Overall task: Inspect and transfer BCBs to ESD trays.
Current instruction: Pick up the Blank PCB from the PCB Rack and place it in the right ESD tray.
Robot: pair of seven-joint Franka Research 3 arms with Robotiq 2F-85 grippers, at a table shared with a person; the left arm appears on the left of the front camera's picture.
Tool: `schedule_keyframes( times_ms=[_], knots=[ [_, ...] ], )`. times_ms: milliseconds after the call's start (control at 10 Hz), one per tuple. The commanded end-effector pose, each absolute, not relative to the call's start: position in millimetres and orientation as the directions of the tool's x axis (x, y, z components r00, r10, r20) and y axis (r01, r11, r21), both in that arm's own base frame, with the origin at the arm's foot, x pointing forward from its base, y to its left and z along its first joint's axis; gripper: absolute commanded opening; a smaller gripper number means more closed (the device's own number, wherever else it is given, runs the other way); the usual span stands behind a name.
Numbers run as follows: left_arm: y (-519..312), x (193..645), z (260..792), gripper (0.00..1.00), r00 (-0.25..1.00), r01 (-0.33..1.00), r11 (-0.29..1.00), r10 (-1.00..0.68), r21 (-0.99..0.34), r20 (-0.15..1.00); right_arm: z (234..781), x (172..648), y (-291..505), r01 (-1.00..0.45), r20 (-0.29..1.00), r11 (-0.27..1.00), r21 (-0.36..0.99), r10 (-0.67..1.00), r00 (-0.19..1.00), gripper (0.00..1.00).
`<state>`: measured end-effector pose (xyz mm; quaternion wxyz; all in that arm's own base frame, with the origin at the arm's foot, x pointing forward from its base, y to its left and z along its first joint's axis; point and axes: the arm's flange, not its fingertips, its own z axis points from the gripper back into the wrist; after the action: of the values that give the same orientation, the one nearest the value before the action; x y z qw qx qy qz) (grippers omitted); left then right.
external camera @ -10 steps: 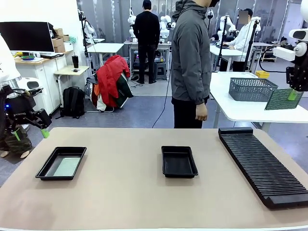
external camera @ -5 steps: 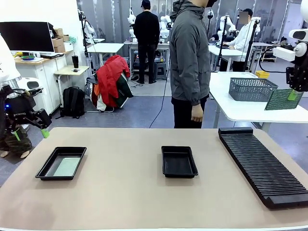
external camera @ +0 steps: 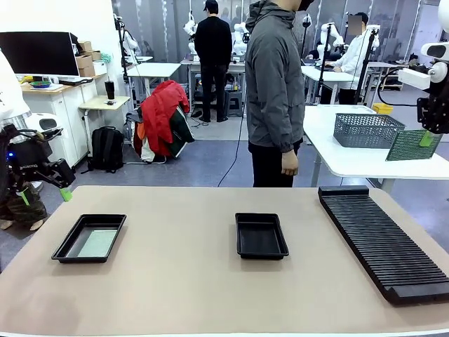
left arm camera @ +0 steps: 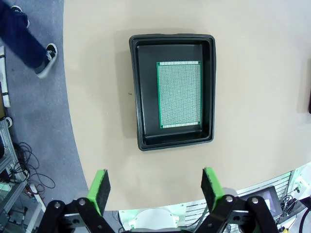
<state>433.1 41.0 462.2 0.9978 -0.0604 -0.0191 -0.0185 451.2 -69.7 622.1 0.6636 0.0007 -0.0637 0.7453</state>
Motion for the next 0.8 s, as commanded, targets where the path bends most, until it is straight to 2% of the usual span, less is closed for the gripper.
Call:
schedule_keyframes(
  times_ms=[0, 500, 700],
  knots=[
    [41.0, 432.8, 460.9, 1.0, 0.998, 0.036, 0.992, -0.031, -0.118, 0.049, 620.7, 451.2, -69.5, -0.99, 0.086, -0.111, -0.091, 0.989, -0.119, 0.0],
    [41.0, 432.8, 460.9, 1.0, 0.998, 0.036, 0.992, -0.031, -0.118, 0.049, 622.1, 451.2, -69.7, -0.989, 0.086, -0.111, -0.094, 0.989, -0.119, 0.02],
    [41.0, 432.8, 460.9, 1.0, 0.998, 0.036, 0.992, -0.031, -0.118, 0.049, 615.7, 463.5, -57.9, -0.996, 0.216, 0.042, -0.079, 0.976, 0.024, 0.02]
  ],
)
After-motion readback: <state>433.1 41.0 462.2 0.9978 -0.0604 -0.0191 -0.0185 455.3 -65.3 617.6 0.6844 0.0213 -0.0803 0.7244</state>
